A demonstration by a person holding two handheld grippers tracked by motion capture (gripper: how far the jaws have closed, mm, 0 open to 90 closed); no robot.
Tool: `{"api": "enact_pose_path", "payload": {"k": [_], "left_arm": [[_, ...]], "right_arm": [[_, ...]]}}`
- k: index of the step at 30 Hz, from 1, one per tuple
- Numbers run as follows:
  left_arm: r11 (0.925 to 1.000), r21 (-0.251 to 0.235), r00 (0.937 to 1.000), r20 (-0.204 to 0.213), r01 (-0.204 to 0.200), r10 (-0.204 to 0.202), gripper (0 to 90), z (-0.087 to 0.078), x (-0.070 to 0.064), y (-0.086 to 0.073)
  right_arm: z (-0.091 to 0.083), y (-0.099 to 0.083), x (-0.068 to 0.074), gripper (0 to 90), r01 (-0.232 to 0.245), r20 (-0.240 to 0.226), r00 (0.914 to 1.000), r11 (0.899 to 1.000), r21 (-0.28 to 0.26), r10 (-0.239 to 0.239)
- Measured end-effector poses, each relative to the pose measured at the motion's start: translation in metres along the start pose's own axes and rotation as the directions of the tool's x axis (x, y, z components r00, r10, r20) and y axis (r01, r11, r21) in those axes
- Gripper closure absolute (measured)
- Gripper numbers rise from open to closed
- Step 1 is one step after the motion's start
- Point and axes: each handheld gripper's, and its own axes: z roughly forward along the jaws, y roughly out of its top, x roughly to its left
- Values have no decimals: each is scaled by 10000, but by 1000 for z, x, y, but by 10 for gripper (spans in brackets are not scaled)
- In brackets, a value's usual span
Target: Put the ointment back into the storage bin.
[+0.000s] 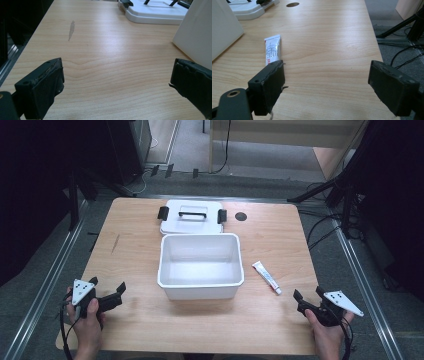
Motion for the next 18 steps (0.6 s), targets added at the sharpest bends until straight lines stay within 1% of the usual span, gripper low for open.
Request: {"api": "enact_pose_path", "payload": {"k": [2,4,6,7,8,9,10,11,12,13,14,15,17,18], "left_arm": [[9999,16,9999,35,123,-123,0,1,1,0],[9999,41,9998,107,167,-167,0,0,1,0],[9999,49,9997,181,135,-136,0,0,1,0],[9999,49,9997,181,135,-136,0,0,1,0],[10000,71,10000,89,-31,31,0,0,-1,0],[10000,71,10000,89,-31,31,0,0,-1,0],[9994,-36,9993,-172,-342,342,0,-1,-5,-1],[9994,-36,9993,-172,-342,342,0,-1,-5,-1],[9983,-78,9980,-261,-584,582,0,-2,-8,-2],[9963,-80,9957,-384,-852,849,0,-3,-11,-3],[9911,30,9899,-496,-1329,1329,0,-2,-16,-3],[9909,30,9893,-568,-1347,1346,0,-2,-17,-3],[9935,-88,9919,-593,-1134,1127,0,-3,-15,-3],[9949,-139,9938,-503,-1004,996,0,-3,-13,-3]], "right_arm": [[1,1,0,171,106,-25,9999,9998,176,-106],[2,2,2,193,231,99,9997,9986,469,-236],[3,5,4,205,380,146,9991,9952,903,-395],[3,5,4,205,380,146,9991,9952,903,-395],[4,10,7,217,475,-33,9989,9898,1345,-475],[4,12,8,214,609,-125,9981,9849,1619,-597],[4,15,10,215,728,-145,9973,9793,1887,-714],[4,15,10,215,728,-145,9973,9793,1887,-714],[4,22,12,216,1032,-373,9946,9655,2393,-971],[4,22,12,216,1032,-373,9946,9655,2393,-971],[4,28,14,218,1231,-475,9923,9489,2904,-1142],[5,31,15,219,1345,-552,9908,9388,3170,-1234],[6,39,18,221,1714,-694,9852,9164,3617,-1569],[7,42,21,221,1924,-816,9813,9027,3848,-1744]]}}
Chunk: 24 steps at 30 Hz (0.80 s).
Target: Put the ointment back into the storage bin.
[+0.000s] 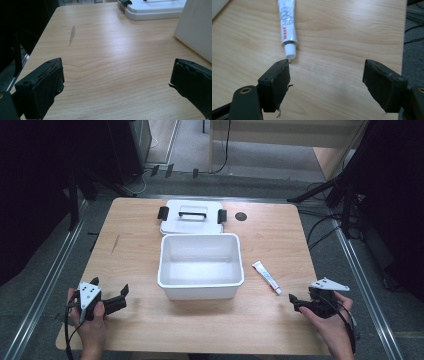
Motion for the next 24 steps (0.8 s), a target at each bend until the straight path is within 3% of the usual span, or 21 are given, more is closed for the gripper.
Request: {"api": "enact_pose_path", "payload": {"k": [2,3,4,5,7,8,9,10,16,17,18,21,24], "left_arm": [[9999,41,9997,186,140,-141,0,1,2,1],[9999,41,9997,186,140,-141,0,1,2,1],[9998,82,9994,287,182,-184,0,1,3,1],[9997,94,9990,366,239,-242,0,2,4,1],[9992,86,9981,464,403,-406,0,2,6,1],[9983,125,9968,557,563,-569,0,2,8,1],[9983,125,9968,557,563,-569,0,2,8,1],[9967,209,9951,595,785,-796,0,3,10,1],[9936,273,9907,788,1093,-1111,0,4,14,1],[9936,273,9907,788,1093,-1111,0,4,14,1],[9935,303,9907,780,1094,-1115,0,4,14,2],[9936,347,9910,756,1077,-1101,0,5,14,2],[9930,391,9905,756,1117,-1144,0,5,14,2]], "right_arm": [[0,9,4,222,469,54,9989,9969,632,-473],[0,9,4,222,469,54,9989,9969,632,-473],[1,18,9,222,914,77,9956,9861,1386,-933],[1,18,9,222,914,77,9956,9861,1386,-933],[5,27,13,221,1340,117,9901,9680,2122,-1396],[9,34,18,224,1577,125,9857,9456,2844,-1682],[9,34,18,224,1577,125,9857,9456,2844,-1682],[14,42,21,226,1757,28,9821,9224,3440,-1882],[28,65,33,269,2121,-108,9721,8590,4660,-2342],[28,65,33,269,2121,-108,9721,8590,4660,-2342],[33,71,37,279,2167,-148,9706,8451,4888,-2404],[40,80,42,276,2158,-359,9723,8267,5196,-2312],[47,87,45,284,2093,-314,9730,8172,5370,-2285]]}}
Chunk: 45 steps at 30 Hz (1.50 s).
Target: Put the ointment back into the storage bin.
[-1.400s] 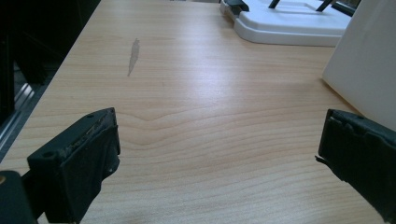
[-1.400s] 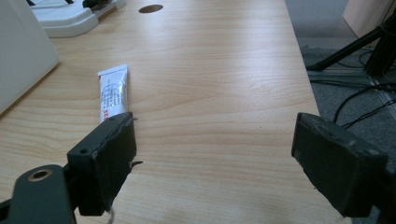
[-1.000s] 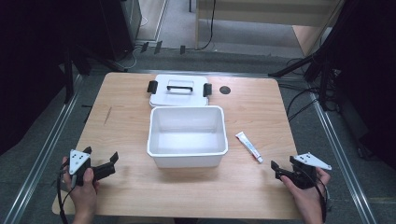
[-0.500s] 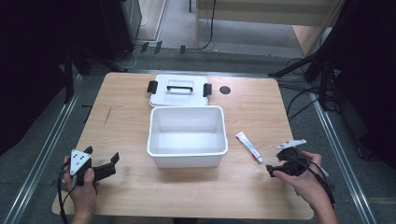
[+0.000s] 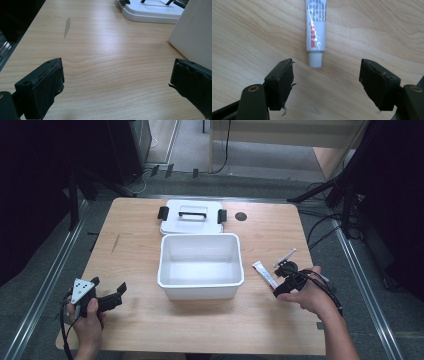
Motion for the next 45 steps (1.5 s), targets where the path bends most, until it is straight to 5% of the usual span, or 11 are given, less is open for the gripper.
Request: {"api": "enact_pose_path", "payload": {"k": [8,22,37,45], "left_arm": [[9999,52,10000,20,-90,90,0,0,-1,0],[9998,102,9999,6,-149,149,0,2,-1,1],[9999,92,9999,111,-69,68,0,1,0,1],[10000,84,9999,148,-39,38,0,1,1,1]], "right_arm": [[2,17,1,341,189,-119,9998,9991,370,-185],[15,32,-8,432,-200,-956,9950,9962,845,281],[24,51,-6,527,-9,-923,9957,9938,1114,113],[31,60,-4,642,-367,-1217,9911,9903,1338,532]]}}
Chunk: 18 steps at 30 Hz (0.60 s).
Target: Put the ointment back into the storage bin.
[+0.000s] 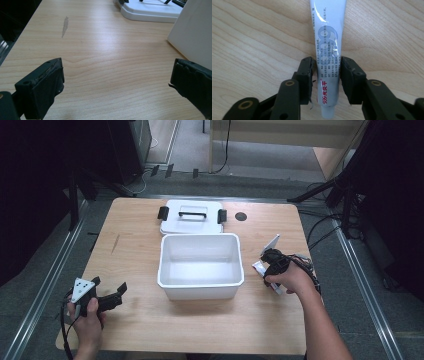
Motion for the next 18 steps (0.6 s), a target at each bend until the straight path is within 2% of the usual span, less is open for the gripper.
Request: {"api": "enact_pose_path", "payload": {"k": [4,8,9,14,15,18], "left_arm": [[10000,15,10000,5,-7,7,0,0,0,0],[10000,53,10000,-19,-5,6,0,1,0,0],[10000,58,10000,-17,-16,16,0,1,0,0],[10000,68,10000,29,21,-21,0,1,0,0],[10000,66,10000,38,9,-9,0,0,0,0],[10000,65,10000,29,-17,16,0,1,0,0]], "right_arm": [[1,2,2,699,-140,60,9999,9999,89,140],[1,2,3,716,10,178,9998,9999,121,-13],[1,2,5,719,-233,201,9995,9996,168,230],[1,2,6,722,-592,182,9981,9981,184,589],[1,2,7,722,-782,206,9968,9968,173,779],[0,1,7,722,-775,191,9968,9969,127,773]]}}
